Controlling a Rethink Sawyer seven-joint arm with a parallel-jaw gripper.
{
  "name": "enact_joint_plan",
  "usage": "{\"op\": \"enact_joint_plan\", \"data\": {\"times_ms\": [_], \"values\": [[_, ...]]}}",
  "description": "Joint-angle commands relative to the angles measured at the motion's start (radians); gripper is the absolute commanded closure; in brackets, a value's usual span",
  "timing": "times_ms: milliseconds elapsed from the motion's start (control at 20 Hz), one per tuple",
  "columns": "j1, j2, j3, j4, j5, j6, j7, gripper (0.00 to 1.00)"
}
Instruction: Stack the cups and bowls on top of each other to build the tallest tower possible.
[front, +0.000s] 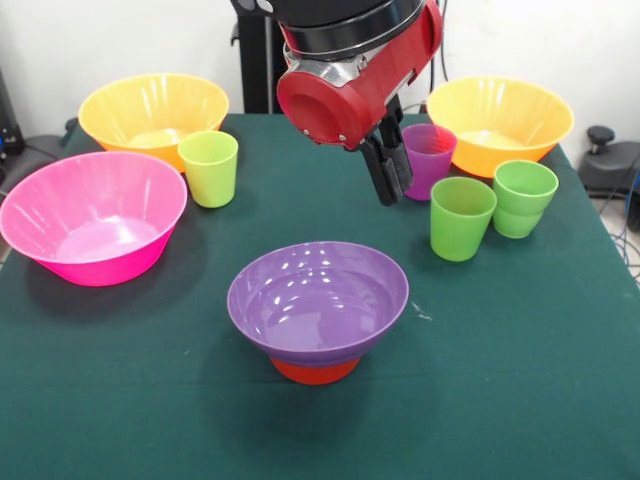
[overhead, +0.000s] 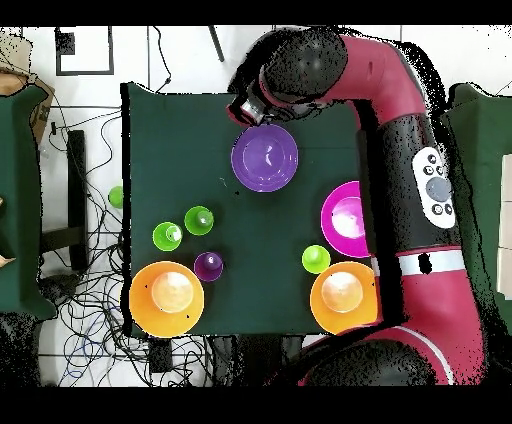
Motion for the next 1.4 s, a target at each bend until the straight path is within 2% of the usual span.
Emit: {"op": "enact_joint_plan", "data": {"times_ms": [50,350,550,1050,1400], "values": [[0.034,0.015,-0.093,0.068,-0.056,0.007,0.010,1.00],[0.027,0.013,-0.101,0.052,-0.073,0.017,-0.024,1.00],[0.035,0.059,-0.092,0.012,-0.072,0.031,-0.059,1.00],[-0.025,0.066,-0.087,0.136,-0.048,-0.123,-0.034,1.00],[-0.052,0.095,-0.095,0.188,-0.041,-0.185,-0.009,1.00]]}}
